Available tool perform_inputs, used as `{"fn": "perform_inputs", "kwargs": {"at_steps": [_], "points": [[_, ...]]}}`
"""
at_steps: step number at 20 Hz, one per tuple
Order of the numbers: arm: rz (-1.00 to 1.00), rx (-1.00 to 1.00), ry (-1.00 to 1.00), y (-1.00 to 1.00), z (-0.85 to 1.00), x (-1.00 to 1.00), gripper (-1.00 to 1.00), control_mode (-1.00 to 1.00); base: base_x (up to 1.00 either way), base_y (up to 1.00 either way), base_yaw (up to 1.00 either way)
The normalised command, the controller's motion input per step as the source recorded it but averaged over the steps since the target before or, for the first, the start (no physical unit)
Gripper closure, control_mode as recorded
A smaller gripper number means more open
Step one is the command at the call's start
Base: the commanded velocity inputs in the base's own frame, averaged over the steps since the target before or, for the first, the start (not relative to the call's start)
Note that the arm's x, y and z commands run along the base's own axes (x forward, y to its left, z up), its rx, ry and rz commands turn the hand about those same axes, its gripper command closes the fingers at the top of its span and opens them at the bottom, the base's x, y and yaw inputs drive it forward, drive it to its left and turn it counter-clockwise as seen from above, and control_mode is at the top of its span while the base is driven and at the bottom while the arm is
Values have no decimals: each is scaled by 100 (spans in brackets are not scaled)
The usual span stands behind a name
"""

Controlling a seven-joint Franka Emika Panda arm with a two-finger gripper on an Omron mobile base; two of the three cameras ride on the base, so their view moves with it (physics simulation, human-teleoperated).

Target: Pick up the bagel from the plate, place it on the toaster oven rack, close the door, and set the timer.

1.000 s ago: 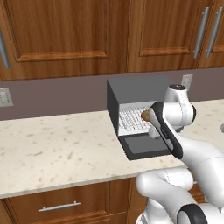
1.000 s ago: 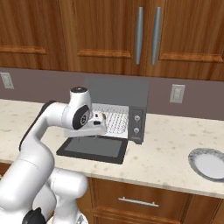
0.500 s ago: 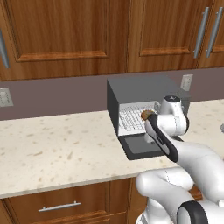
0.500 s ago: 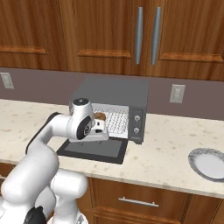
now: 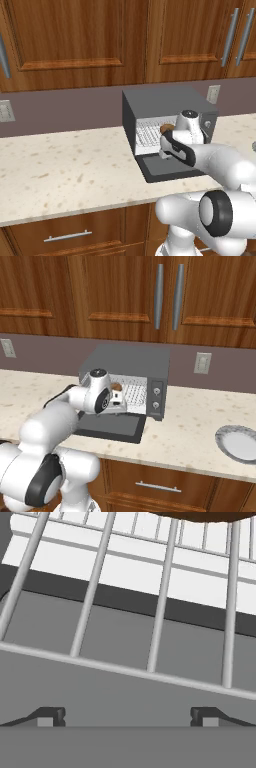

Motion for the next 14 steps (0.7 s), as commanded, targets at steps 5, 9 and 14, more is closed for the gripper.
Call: {"fn": "perform_inputs", "kwargs": {"at_steps": [5, 9, 14], "points": [[0, 5, 0, 0, 0, 56, -100, -100, 0, 0, 0], [0, 4, 0, 0, 0, 58, -100, -100, 0, 0, 0], [0, 1, -1, 0, 0, 58, -100, -100, 0, 0, 0]]}}
